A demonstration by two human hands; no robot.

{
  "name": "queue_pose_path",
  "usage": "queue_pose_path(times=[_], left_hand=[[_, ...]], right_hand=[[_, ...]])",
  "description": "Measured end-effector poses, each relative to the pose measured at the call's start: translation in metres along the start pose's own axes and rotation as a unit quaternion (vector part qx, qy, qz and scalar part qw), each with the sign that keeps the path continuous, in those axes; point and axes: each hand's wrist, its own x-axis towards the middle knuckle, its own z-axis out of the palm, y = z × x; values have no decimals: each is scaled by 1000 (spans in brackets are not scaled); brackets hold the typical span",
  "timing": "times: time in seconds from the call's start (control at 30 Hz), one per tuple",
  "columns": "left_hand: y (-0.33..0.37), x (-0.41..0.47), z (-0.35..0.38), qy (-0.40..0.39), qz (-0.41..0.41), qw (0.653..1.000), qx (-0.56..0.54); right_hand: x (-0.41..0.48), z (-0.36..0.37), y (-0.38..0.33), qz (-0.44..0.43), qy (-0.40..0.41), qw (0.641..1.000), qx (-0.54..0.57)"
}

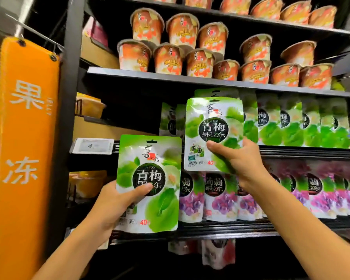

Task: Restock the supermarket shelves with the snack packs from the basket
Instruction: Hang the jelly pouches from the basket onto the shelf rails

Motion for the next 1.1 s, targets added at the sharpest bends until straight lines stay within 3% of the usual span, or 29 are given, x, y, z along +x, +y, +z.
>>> queue_pose_path(times=[0.4,0.53,0.83,1.1], left_hand=[[-8,17,-10,-61,6,998,-20],[-6,21,-9,-58,1,998,-23],[-3,21,1,-50,-2,998,-35],[3,21,6,-35,-3,999,-30]], right_hand=[[82,59,-17,42,26,996,-71],[96,68,-16,11,25,994,-103],[95,54,-3,9,-28,963,-270],[80,26,-16,-13,-32,943,-330]])
